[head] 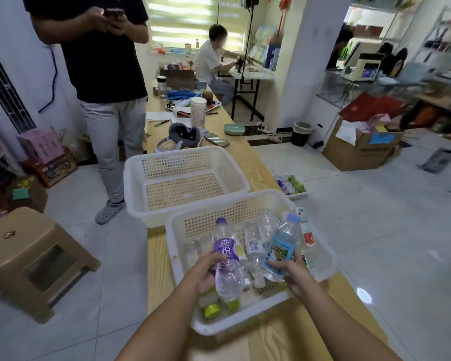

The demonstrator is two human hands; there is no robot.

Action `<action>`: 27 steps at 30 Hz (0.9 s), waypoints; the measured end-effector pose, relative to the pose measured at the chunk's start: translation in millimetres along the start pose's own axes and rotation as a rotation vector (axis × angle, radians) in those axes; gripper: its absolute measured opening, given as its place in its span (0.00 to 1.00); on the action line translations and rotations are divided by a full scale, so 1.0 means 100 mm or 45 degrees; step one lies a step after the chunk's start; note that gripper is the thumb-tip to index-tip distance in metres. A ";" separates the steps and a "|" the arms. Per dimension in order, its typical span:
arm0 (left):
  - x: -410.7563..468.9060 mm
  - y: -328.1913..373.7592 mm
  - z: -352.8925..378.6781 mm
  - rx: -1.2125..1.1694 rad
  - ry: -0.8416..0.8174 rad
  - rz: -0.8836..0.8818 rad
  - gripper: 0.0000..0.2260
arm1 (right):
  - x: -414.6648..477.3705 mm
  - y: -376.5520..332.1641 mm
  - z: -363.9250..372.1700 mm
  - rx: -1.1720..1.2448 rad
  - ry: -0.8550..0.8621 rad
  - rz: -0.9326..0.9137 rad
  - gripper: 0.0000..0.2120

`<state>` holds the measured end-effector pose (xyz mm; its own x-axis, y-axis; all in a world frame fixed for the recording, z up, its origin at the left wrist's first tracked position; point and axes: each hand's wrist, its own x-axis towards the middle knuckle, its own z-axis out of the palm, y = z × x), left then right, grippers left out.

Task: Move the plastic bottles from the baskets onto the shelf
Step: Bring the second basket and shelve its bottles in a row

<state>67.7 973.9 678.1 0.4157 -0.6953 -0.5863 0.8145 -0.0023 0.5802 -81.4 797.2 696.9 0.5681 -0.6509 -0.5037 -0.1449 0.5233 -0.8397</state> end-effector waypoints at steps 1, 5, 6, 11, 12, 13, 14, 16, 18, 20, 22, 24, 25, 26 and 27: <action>-0.02 -0.04 0.02 -0.021 -0.027 -0.031 0.32 | -0.07 -0.02 -0.02 0.047 -0.001 -0.025 0.39; -0.21 -0.17 0.24 0.010 -0.255 -0.121 0.31 | -0.41 -0.04 -0.16 0.291 -0.004 -0.076 0.34; -0.27 -0.21 0.32 0.033 -0.304 -0.143 0.30 | -0.52 -0.03 -0.21 0.328 0.018 -0.078 0.30; -0.56 -0.56 0.73 0.099 -0.476 -0.193 0.36 | -1.20 0.11 -0.75 0.359 0.160 -0.125 0.22; -0.60 -0.64 0.80 0.122 -0.513 -0.188 0.37 | -1.36 0.15 -0.88 0.363 0.196 -0.139 0.22; -0.68 -0.75 0.88 0.160 -0.557 -0.199 0.36 | -1.54 0.21 -1.00 0.375 0.239 -0.155 0.23; -0.77 -0.87 0.96 0.196 -0.600 -0.223 0.35 | -1.72 0.27 -1.13 0.384 0.278 -0.173 0.24; -0.92 -1.14 1.09 0.271 -0.699 -0.273 0.33 | -2.09 0.40 -1.36 0.427 0.352 -0.203 0.25; -1.08 -1.45 1.21 0.353 -0.765 -0.299 0.36 | -2.48 0.53 -1.57 0.481 0.427 -0.234 0.24; -1.28 -1.77 1.33 0.429 -0.842 -0.349 0.40 | -2.85 0.66 -1.76 0.496 0.503 -0.260 0.25; -1.45 -2.05 1.43 0.488 -0.888 -0.390 0.40 | -3.19 0.80 -1.94 0.515 0.599 -0.269 0.25; -1.61 -2.31 1.53 0.569 -0.938 -0.410 0.37 | -3.52 0.93 -2.08 0.538 0.696 -0.284 0.26; -1.69 -2.43 1.59 0.606 -0.973 -0.419 0.36 | -3.69 1.00 -2.14 0.547 0.741 -0.292 0.26; -1.78 -2.54 1.64 0.641 -1.012 -0.437 0.34 | -3.86 1.09 -2.19 0.558 0.786 -0.299 0.26; -1.87 -2.64 1.70 0.677 -1.050 -0.466 0.33 | -4.04 1.19 -2.23 0.576 0.838 -0.307 0.26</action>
<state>-294.1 982.9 730.5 -0.3879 -0.8625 -0.3250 0.4687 -0.4882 0.7362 -508.8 999.9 755.0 -0.0684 -0.8883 -0.4541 0.3391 0.4074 -0.8480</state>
